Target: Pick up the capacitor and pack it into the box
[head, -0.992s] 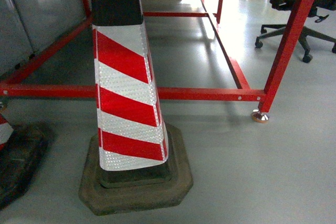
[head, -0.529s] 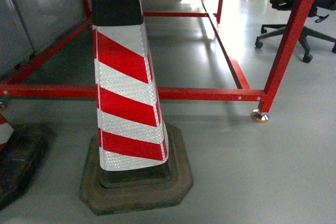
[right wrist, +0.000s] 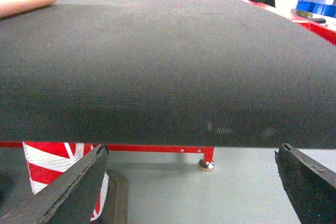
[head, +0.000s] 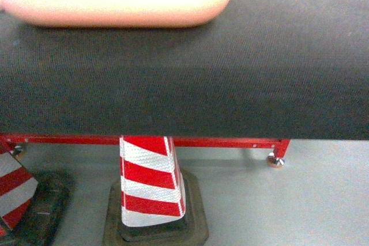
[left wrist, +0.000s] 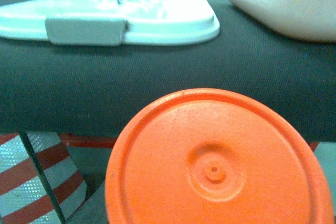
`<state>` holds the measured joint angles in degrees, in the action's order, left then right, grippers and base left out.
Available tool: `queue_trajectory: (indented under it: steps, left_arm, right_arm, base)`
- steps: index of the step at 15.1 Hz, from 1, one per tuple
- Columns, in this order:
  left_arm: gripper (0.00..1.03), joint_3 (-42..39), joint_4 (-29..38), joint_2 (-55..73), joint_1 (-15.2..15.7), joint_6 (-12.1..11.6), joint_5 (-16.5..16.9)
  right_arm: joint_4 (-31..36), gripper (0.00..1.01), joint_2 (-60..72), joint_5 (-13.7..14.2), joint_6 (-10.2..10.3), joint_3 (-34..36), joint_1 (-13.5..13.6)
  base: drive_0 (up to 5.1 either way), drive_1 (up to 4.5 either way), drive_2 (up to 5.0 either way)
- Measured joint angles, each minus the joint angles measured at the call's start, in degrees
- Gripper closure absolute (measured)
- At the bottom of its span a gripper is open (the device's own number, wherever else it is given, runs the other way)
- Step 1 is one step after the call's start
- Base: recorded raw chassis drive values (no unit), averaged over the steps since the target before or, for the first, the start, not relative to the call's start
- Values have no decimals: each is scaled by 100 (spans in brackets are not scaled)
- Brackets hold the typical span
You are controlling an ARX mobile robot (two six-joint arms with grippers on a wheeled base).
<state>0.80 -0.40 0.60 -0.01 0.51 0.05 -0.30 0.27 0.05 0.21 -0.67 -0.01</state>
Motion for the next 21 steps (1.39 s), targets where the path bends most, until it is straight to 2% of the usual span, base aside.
queue_trajectory:
  steps: [21]
  left_arm:
    - [59,0,2,0,0,-4,-9]
  right_arm:
    - [0,3,0,-7,-7,0,0]
  base:
    - [0,0,0]
